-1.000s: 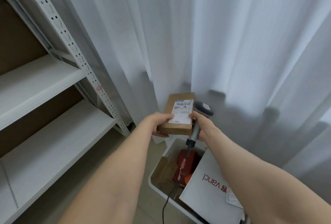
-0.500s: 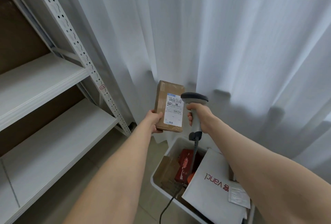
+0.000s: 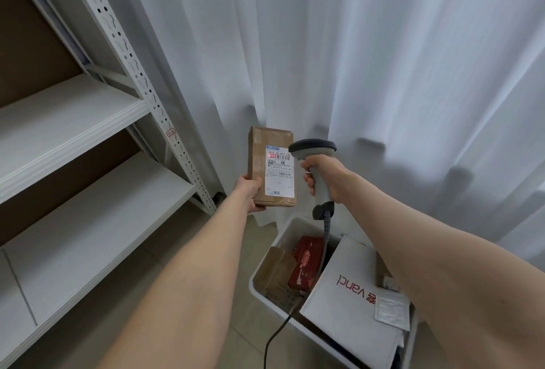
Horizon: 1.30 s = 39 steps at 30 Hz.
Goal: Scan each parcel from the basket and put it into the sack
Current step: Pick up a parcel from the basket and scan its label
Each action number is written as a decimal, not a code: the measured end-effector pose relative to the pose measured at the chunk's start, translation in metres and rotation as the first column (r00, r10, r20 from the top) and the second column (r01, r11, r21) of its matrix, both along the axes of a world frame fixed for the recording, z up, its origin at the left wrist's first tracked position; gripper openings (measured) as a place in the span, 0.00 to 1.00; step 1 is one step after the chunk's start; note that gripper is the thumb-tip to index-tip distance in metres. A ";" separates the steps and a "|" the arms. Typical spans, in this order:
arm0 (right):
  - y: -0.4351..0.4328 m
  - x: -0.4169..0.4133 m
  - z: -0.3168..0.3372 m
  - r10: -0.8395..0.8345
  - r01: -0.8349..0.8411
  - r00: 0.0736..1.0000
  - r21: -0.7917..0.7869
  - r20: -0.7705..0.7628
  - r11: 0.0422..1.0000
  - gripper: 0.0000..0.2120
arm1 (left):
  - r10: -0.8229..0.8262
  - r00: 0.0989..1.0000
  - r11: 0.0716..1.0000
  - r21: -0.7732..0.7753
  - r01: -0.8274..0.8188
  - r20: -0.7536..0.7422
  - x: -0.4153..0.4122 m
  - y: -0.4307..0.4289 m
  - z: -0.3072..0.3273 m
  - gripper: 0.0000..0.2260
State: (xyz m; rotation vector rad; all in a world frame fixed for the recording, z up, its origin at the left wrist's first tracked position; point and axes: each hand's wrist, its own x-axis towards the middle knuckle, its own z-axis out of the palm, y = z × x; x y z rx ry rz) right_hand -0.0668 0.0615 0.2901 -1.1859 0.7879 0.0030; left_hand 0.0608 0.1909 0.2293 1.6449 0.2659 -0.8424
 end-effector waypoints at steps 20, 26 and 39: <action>0.021 0.001 0.020 0.045 -0.045 0.999 -0.007 -0.021 0.999 0.04 | 0.062 0.998 0.998 -0.001 -0.062 0.014 0.003 0.023 0.010 0.15; 0.026 0.002 0.020 0.041 -0.041 0.999 0.000 -0.007 0.999 0.05 | 0.060 0.998 0.998 0.002 -0.060 0.018 0.001 0.027 0.012 0.15; 0.061 0.034 -0.018 -0.180 0.183 0.982 0.052 -0.054 0.982 0.13 | 0.072 0.997 0.997 -0.005 -0.072 0.042 0.011 0.074 0.028 0.12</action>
